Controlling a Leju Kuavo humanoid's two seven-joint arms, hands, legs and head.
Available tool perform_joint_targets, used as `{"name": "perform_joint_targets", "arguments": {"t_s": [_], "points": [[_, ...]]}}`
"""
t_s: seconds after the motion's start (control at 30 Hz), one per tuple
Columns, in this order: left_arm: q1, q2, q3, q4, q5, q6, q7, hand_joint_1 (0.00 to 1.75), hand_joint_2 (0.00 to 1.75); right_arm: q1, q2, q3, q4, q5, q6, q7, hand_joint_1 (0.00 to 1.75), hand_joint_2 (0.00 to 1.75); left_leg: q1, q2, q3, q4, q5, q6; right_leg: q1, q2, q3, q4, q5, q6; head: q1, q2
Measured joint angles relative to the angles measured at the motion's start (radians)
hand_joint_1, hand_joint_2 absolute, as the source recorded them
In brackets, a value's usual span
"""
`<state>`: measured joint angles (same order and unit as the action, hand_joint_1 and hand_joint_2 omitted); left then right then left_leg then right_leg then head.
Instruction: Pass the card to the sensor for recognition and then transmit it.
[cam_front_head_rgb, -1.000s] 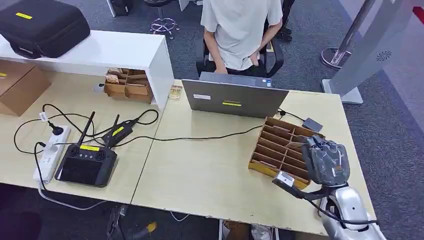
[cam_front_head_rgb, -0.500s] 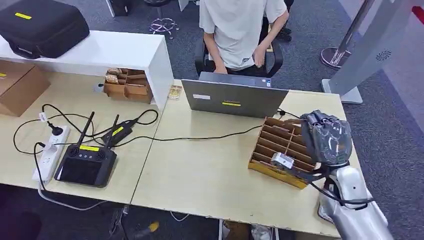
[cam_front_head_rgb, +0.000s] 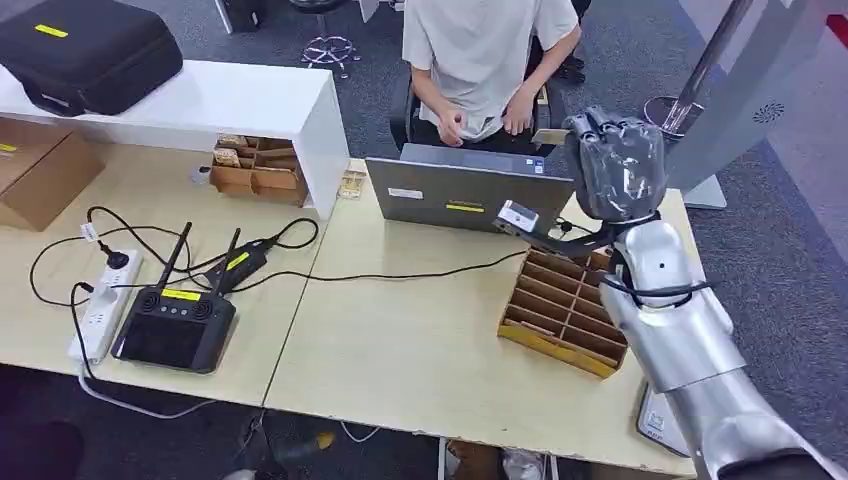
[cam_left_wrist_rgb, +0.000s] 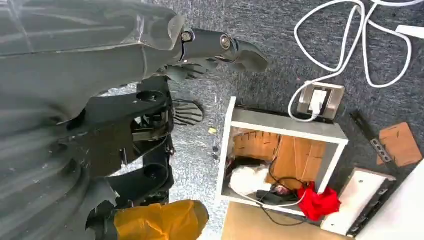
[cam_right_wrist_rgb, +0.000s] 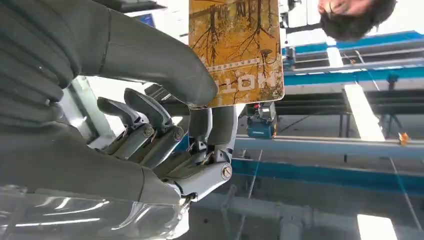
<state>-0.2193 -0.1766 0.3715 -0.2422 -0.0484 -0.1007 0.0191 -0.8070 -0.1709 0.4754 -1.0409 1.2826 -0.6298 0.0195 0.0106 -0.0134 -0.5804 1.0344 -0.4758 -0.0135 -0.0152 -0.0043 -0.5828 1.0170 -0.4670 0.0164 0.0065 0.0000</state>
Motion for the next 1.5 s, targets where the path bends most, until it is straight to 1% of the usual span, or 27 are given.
{"name": "perform_joint_targets", "arguments": {"t_s": [0.13, 0.23, 0.33, 0.5, 0.63, 0.67, 0.9, 1.0, 1.33, 1.5], "points": [[-0.003, -0.002, -0.016, 0.0, 0.001, 0.003, 0.011, 0.0, 1.75, -0.087, 0.032, 0.024, 0.128, 0.041, -0.005, 0.02, 1.75, 1.75, 0.0, -0.004, -0.002, 0.0, 0.002, 0.002, -0.001, -0.005, 0.0, 0.0, 0.001, 0.001, 0.0, 0.0], [-0.007, -0.005, -0.03, 0.0, 0.001, 0.007, 0.018, 0.0, 1.75, -0.146, 0.056, 0.043, 0.219, 0.091, -0.001, 0.055, 1.75, 1.75, 0.0, -0.006, -0.005, 0.001, 0.003, 0.003, -0.002, -0.006, -0.001, 0.0, 0.002, 0.003, 0.0, 0.0], [-0.012, -0.014, -0.04, 0.0, 0.001, 0.018, 0.025, 0.0, 1.75, -0.204, 0.079, 0.063, 0.311, 0.134, 0.021, 0.096, 1.75, 1.75, 0.0, -0.013, -0.009, 0.003, 0.006, 0.005, -0.002, -0.013, -0.003, -0.001, 0.002, 0.004, 0.0, 0.0], [-0.017, -0.023, -0.055, 0.0, 0.002, 0.018, 0.033, 0.0, 1.75, -0.273, 0.105, 0.081, 0.413, 0.156, 0.044, 0.138, 1.75, 1.75, 0.0, -0.02, -0.015, 0.006, 0.008, 0.008, -0.002, -0.02, -0.003, -0.002, 0.004, 0.007, 0.0, 0.0], [-0.019, -0.028, -0.059, -0.002, 0.003, 0.018, 0.033, 0.0, 1.75, -0.299, 0.118, 0.085, 0.461, 0.154, 0.047, 0.145, 1.75, 1.75, 0.0, -0.021, -0.019, 0.008, 0.011, 0.012, -0.003, -0.021, -0.003, -0.005, 0.008, 0.012, 0.0, 0.0], [-0.019, -0.029, -0.06, -0.002, 0.003, 0.018, 0.033, 0.0, 1.75, -0.302, 0.121, 0.087, 0.468, 0.154, 0.047, 0.145, 0.0, 1.75, 0.0, -0.021, -0.02, 0.008, 0.011, 0.012, -0.003, -0.021, -0.004, -0.006, 0.008, 0.013, 0.0, 0.0], [-0.024, -0.04, -0.079, -0.002, 0.013, 0.017, 0.048, 0.0, 1.75, -0.318, 0.134, 0.091, 0.507, 0.154, 0.044, 0.144, 0.0, 1.75, -0.001, -0.022, -0.025, 0.009, 0.014, 0.017, -0.004, -0.021, -0.005, -0.011, 0.014, 0.018, 0.0, 0.0], [-0.024, -0.053, -0.088, -0.002, 0.013, 0.017, 0.05, 0.0, 1.75, -0.321, 0.14, 0.093, 0.517, 0.157, 0.043, 0.143, 0.0, 1.75, 0.0, -0.017, -0.028, 0.009, 0.015, 0.018, -0.004, -0.016, -0.008, -0.013, 0.018, 0.021, 0.0, 0.0], [-0.024, -0.059, -0.096, -0.002, 0.015, 0.021, 0.05, 0.0, 1.75, -0.322, 0.142, 0.097, 0.544, 0.158, 0.042, 0.145, 0.0, 1.75, 0.0, -0.015, -0.032, 0.01, 0.016, 0.019, -0.004, -0.014, -0.015, -0.013, 0.02, 0.02, 0.0, 0.0], [-0.023, -0.059, -0.098, -0.002, 0.024, 0.021, 0.051, 0.0, 1.75, -0.322, 0.123, 0.097, 0.563, 0.17, 0.042, 0.148, 0.0, 1.75, 0.0, -0.015, -0.033, 0.01, 0.016, 0.019, -0.004, -0.013, -0.016, -0.013, 0.02, 0.02, 0.0, 0.0]]}}
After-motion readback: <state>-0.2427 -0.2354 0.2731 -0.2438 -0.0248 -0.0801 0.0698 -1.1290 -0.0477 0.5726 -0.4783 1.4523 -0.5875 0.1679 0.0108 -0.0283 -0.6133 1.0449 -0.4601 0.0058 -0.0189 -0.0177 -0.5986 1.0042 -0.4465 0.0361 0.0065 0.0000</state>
